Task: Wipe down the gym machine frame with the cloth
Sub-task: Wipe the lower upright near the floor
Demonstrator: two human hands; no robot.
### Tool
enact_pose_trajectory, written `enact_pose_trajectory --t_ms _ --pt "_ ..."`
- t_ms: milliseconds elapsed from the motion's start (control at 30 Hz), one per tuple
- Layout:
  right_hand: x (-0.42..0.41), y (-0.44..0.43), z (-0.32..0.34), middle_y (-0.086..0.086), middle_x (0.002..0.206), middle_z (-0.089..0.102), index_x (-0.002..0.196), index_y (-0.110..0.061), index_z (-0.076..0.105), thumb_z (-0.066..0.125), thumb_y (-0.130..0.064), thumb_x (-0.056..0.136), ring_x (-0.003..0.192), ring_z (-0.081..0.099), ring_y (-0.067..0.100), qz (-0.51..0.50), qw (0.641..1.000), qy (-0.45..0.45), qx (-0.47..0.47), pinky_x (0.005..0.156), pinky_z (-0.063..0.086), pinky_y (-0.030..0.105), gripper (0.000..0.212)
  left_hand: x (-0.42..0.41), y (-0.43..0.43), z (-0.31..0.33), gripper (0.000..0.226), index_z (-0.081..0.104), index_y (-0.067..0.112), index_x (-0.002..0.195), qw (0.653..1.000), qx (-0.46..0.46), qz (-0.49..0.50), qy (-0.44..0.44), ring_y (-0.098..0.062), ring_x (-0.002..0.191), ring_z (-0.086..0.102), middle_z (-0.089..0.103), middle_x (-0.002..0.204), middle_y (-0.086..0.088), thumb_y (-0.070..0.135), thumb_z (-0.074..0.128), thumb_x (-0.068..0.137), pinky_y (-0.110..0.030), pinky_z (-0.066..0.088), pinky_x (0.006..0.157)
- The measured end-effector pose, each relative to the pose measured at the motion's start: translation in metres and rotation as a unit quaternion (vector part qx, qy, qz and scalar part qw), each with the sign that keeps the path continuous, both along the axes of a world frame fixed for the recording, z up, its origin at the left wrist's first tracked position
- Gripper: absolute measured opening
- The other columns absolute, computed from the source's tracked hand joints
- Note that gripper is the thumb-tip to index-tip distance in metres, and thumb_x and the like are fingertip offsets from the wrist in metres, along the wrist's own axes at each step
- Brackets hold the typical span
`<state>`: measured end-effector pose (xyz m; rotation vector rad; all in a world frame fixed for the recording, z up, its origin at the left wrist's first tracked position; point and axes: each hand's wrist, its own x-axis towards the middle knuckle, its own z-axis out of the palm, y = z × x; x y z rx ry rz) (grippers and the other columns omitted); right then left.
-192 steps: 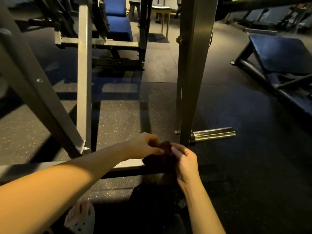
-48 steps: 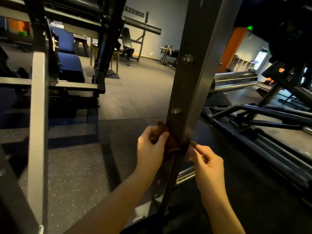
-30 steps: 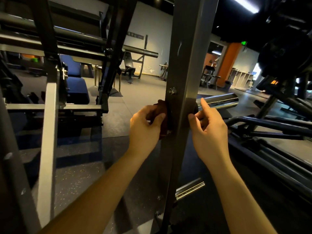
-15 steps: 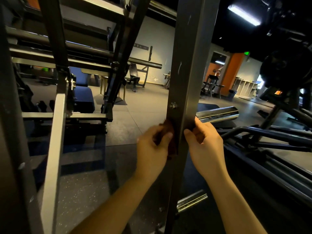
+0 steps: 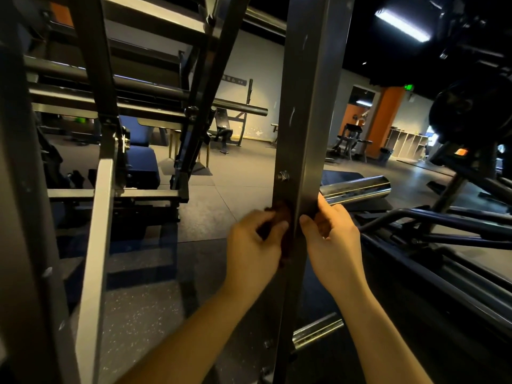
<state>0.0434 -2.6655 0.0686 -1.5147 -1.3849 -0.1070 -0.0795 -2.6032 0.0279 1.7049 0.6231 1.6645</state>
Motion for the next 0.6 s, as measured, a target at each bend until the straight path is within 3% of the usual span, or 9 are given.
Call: enact_pose_trajectory --t_ms 133,267,367,433,500,600 --pt "0.001 -0.001 0.0 -0.008 0.102 0.053 0.139 -0.025 0.057 0.059 -0.018 0.101 0.09 0.053 -0.007 0.003 1.0 0.0 -0.007 0.074 0.042 0.004 0.039 -0.001 0.023 0.03 0.012 0.074 0.019 0.104 0.998 -0.035 0.042 -0.014 0.005 0.095 0.067 0.072 0.097 0.013 0.014 0.071 0.094 -0.009 0.052 0.082" --pt "-0.003 -0.002 0.001 -0.011 0.103 0.056 0.126 -0.029 0.063 0.053 -0.033 0.102 0.093 0.057 -0.002 0.031 0.998 0.049 0.002 0.075 0.045 0.016 0.026 -0.004 -0.021 -0.003 0.016 0.071 0.028 0.099 0.999 -0.027 -0.022 0.014 0.0 0.094 0.07 0.072 0.096 0.014 0.013 0.071 0.092 -0.015 0.055 0.081" --pt "-0.002 -0.003 0.003 -0.01 0.106 0.059 0.128 -0.031 0.063 0.05 -0.041 0.103 0.098 0.06 0.003 0.044 0.996 0.076 -0.005 0.078 0.046 0.019 0.029 -0.006 -0.017 0.013 0.021 0.069 0.037 0.095 0.998 -0.055 -0.032 0.006 0.004 0.089 0.07 0.073 0.093 0.016 0.016 0.071 0.094 -0.016 0.057 0.078" --pt "0.002 -0.005 0.008 -0.01 0.107 0.061 0.131 -0.033 0.062 0.048 -0.044 0.104 0.1 0.06 0.004 0.033 0.998 0.057 -0.016 0.082 0.048 0.022 0.033 -0.009 0.0 0.041 0.021 0.067 0.037 0.09 0.993 -0.116 -0.018 -0.019 0.011 0.08 0.067 0.071 0.088 0.018 0.017 0.069 0.095 -0.013 0.055 0.069" --pt "0.001 -0.007 0.017 -0.01 0.1 0.059 0.123 -0.035 0.063 0.046 -0.042 0.105 0.094 0.059 0.003 0.012 1.0 0.017 -0.006 0.077 0.043 0.017 0.027 -0.012 0.014 0.062 0.022 0.064 0.037 0.084 0.983 -0.175 -0.025 -0.055 0.006 0.07 0.067 0.069 0.082 0.019 0.019 0.07 0.096 -0.016 0.052 0.064" --pt "-0.003 0.0 0.043 -0.008 0.097 0.054 0.124 -0.025 0.064 0.052 -0.032 0.103 0.088 0.057 0.003 -0.016 0.994 -0.06 0.085 0.074 0.044 0.015 0.026 -0.02 0.02 0.073 0.018 0.063 0.034 0.087 0.97 -0.217 -0.068 -0.083 -0.003 0.076 0.068 0.07 0.084 0.012 0.02 0.068 0.097 -0.013 0.052 0.056"
